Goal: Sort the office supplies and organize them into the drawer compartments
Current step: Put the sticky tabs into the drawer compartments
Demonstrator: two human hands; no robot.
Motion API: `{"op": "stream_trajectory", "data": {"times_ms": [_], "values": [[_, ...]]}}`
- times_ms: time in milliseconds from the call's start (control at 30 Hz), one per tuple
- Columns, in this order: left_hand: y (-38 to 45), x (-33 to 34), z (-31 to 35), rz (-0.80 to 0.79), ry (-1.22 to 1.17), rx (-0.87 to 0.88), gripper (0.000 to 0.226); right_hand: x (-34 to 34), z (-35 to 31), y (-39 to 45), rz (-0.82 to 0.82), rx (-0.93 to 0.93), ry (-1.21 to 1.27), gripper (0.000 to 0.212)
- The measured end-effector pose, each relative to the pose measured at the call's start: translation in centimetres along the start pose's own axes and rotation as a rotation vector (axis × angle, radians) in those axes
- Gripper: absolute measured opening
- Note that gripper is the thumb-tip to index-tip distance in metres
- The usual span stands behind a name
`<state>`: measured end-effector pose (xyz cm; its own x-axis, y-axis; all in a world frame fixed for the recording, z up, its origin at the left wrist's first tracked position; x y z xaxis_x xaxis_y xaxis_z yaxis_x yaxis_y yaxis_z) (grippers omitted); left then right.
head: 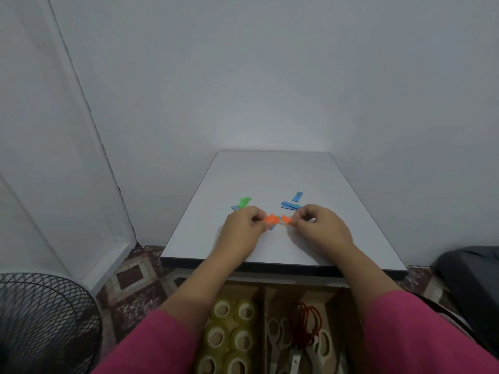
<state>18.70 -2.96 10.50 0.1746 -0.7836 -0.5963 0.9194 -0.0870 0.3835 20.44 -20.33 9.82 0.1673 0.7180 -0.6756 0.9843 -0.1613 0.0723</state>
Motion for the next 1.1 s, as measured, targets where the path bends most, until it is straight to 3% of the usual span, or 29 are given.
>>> {"op": "stream_trajectory", "data": {"times_ms": [133, 333, 667, 767, 1000, 1100], "values": [[0.0, -0.8, -0.5, 0.120, -0.210, -0.071, 0.010, 0.1, 0.3, 0.2, -0.001, 0.023, 0.089, 0.009], [-1.1, -0.7, 0.3, 0.073, -0.221, -0.015, 0.011, -0.4, -0.3, -1.7, -0.035, -0.004, 0.097, 0.011], [-9.4, 0.0, 4.0, 0.038, -0.388, -0.008, 0.012, -2.3, 0.6, -11.4, -0.086, 0.007, 0.434, 0.006], [-13.6, 0.7, 4.5, 0.026, -0.450, -0.011, 0.011, -1.9, 2.9, -15.9, -0.163, 0.093, 0.355, 0.005], [-21.2, 3.7, 2.4, -0.068, -0.555, -0.122, 0.017, -0.8, 9.1, -23.1, -0.340, 0.499, -0.055, 0.014], [-22.1, 4.1, 1.9, -0.071, -0.560, -0.136, 0.017, -0.1, 11.1, -24.4, -0.441, 0.627, -0.400, 0.015]]}}
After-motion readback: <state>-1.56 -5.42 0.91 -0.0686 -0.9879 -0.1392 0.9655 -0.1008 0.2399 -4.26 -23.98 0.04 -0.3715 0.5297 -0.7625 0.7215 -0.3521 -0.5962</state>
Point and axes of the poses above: each hand's wrist, its own y-axis towards the middle knuckle, its own x-axis out of the palm, z = x × y, the point moved 5 cm from there along y, towards the middle knuckle, and after that the axes turned 11 degrees about x, right-handed, at the moved point
